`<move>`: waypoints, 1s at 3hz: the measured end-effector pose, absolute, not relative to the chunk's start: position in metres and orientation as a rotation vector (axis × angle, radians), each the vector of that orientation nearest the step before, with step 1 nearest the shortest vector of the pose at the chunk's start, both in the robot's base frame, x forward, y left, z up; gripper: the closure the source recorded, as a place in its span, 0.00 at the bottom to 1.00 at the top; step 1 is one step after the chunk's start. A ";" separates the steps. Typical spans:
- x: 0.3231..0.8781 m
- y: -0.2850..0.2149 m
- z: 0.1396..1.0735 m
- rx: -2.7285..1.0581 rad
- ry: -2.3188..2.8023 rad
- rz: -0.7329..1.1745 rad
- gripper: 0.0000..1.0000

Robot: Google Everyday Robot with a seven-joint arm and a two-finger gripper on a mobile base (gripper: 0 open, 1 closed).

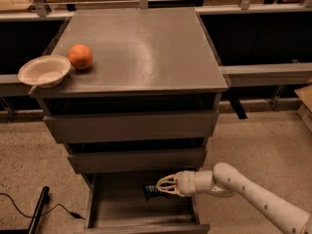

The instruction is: Pick rxbar blueberry from bottom drawer and place on counter

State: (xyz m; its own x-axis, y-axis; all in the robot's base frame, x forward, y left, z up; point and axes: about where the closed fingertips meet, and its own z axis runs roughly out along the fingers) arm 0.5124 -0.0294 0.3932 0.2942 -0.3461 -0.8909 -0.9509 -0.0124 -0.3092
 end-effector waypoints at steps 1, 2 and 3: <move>0.515 -0.040 0.441 -1.586 1.155 0.712 1.00; 0.515 -0.042 0.488 -1.649 1.125 0.666 1.00; 0.516 -0.043 0.529 -1.707 1.121 0.621 1.00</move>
Offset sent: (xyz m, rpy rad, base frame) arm 0.0052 -0.0215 0.1325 -0.0752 -0.1631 0.0683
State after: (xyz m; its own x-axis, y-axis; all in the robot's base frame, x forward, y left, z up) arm 0.5161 -0.0426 0.5292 0.4468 -0.3985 -0.8010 -0.8904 -0.1109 -0.4415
